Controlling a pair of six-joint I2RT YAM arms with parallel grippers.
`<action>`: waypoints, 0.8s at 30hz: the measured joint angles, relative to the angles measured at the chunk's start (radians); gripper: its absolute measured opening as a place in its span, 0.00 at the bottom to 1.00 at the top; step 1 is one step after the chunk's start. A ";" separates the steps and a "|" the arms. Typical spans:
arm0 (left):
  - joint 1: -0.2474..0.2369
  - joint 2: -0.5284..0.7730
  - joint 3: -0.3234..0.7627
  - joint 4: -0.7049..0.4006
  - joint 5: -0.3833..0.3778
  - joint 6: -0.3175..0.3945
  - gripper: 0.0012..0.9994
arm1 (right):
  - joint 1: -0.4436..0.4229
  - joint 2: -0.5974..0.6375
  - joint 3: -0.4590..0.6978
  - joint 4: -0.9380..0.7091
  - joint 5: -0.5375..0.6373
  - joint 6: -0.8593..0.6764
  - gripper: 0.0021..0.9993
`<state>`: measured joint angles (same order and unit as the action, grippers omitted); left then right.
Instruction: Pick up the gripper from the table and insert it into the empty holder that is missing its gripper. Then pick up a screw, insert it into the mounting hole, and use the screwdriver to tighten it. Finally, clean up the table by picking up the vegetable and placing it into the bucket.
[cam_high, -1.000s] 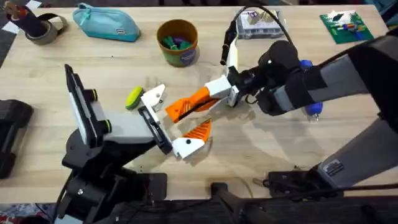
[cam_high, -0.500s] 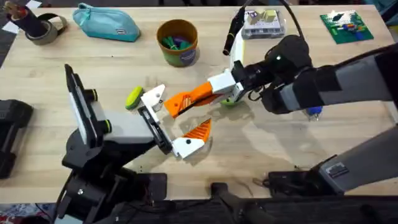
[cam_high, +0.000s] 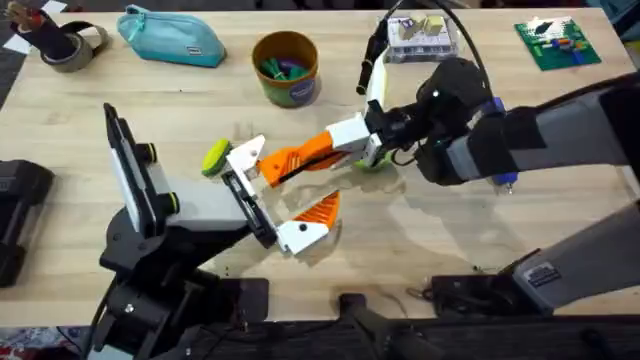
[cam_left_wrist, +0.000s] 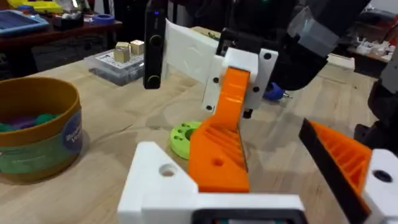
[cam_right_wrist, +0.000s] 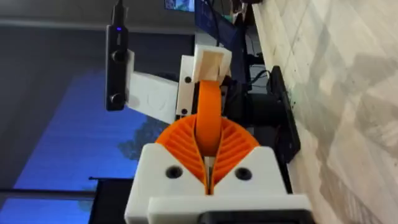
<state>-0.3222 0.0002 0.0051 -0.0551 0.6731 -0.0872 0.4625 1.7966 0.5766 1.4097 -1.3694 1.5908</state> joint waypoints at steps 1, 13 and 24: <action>0.000 0.000 0.000 0.000 0.000 0.000 0.99 | 0.000 0.000 0.000 -0.001 0.000 -0.003 0.02; 0.000 0.000 0.000 0.000 -0.001 0.000 0.99 | 0.000 0.000 0.000 -0.004 0.007 -0.021 0.02; 0.000 0.000 0.000 0.000 -0.003 0.000 0.99 | 0.000 0.000 0.000 0.027 0.019 -0.021 0.02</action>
<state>-0.3222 -0.0002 0.0051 -0.0547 0.6697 -0.0868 0.4625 1.7966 0.5766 1.4369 -1.3502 1.5700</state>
